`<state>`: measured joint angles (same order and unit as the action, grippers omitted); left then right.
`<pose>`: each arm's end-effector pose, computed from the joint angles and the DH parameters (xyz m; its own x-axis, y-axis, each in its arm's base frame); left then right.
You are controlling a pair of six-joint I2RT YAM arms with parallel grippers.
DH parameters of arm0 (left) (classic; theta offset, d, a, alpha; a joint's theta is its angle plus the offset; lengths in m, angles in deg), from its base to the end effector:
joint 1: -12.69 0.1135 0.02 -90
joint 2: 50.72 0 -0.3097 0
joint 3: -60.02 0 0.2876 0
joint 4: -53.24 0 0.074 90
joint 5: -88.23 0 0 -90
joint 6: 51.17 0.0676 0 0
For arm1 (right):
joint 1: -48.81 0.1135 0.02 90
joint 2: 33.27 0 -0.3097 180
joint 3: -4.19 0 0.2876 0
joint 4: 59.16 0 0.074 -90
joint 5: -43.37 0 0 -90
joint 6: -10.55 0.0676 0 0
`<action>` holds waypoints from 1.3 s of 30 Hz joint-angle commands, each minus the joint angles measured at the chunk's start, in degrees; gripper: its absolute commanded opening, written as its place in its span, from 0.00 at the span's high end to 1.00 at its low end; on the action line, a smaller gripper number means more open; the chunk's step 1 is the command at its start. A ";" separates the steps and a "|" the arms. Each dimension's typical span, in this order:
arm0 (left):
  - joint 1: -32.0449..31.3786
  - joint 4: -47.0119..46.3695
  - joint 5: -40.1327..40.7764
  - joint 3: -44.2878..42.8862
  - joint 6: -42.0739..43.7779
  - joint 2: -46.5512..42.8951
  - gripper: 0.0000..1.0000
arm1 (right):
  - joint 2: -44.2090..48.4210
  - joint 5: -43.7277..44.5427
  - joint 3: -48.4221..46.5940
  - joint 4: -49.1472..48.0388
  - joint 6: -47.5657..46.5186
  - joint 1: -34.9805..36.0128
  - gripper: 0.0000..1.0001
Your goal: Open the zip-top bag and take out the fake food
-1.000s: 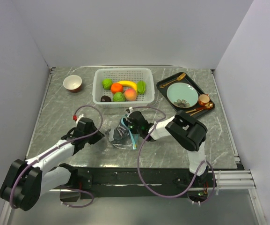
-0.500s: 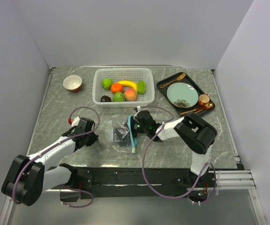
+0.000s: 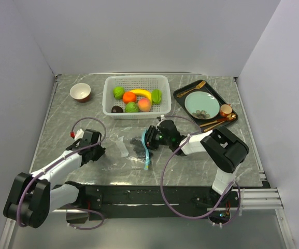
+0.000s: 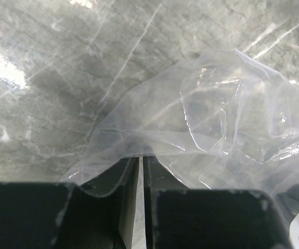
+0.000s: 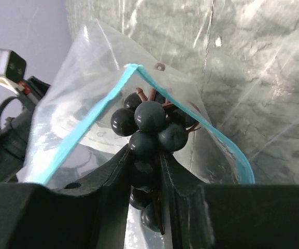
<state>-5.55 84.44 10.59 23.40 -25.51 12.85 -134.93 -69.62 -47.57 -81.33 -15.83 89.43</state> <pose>0.2063 -0.0527 0.1415 -0.5282 -0.7530 -0.3924 -0.6412 0.6567 -0.3969 0.2776 0.2729 0.1334 -0.9289 0.2898 -0.2305 -0.0665 0.4819 0.8737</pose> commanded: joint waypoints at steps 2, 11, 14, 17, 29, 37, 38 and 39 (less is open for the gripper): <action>1.36 4.31 2.49 0.85 1.49 -0.82 0.85 | 4.46 -0.13 0.88 -1.99 0.28 -2.21 0.69; 3.03 5.10 2.06 0.76 2.55 -1.96 0.85 | 8.77 2.15 0.52 3.54 -1.56 -3.53 0.69; 3.47 5.54 1.97 0.67 2.29 -1.96 0.85 | 9.64 1.89 0.70 3.98 -1.30 -4.14 0.69; 4.09 5.98 2.05 0.67 1.76 -2.31 0.85 | 10.96 2.50 0.97 5.03 -1.39 -4.50 0.69; 6.28 7.38 1.97 0.32 1.41 -3.72 0.84 | 16.50 3.38 2.72 8.38 -2.79 -6.34 0.69; 6.55 8.09 1.35 0.15 1.58 -5.82 0.85 | 22.30 4.43 -1.56 15.57 -5.78 -8.01 0.68; 6.55 8.61 1.18 -0.20 1.67 -6.26 0.84 | 22.30 4.87 -2.80 18.02 -6.30 -8.19 0.68; 6.55 8.79 1.18 -0.38 2.10 -7.14 0.84 | 22.13 4.79 -4.21 19.09 -7.44 -8.54 0.68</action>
<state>0.66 91.33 11.25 23.42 -24.83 8.37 -115.90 -66.27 -45.58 -66.21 -19.57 81.96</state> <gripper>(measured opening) 0.154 0.321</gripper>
